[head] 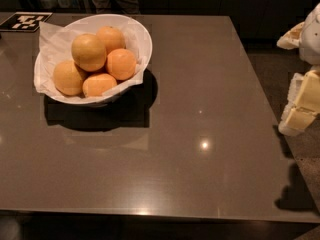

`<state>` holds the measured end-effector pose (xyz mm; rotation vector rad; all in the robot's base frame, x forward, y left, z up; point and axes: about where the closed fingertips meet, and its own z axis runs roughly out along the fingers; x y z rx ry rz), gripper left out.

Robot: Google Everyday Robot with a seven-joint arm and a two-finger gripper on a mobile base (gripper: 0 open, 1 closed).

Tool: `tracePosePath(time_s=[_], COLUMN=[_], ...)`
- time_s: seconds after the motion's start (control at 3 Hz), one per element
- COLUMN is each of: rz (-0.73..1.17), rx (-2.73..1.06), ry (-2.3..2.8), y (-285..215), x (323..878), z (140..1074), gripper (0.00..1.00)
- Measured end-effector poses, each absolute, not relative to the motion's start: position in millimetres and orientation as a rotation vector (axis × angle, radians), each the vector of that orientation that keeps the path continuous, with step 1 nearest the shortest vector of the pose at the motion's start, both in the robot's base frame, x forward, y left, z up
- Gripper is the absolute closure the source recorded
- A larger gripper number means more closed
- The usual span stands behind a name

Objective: Pick orange from white bowl

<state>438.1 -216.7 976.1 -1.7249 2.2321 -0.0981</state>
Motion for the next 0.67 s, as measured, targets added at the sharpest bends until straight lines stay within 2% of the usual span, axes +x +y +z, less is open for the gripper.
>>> tracePosePath(time_s=[0.67], rz=[-0.125], rx=[-1.807], ry=[2.186], y=[-198.2], x=[449.1], z=[984.7], gripper=[0.0])
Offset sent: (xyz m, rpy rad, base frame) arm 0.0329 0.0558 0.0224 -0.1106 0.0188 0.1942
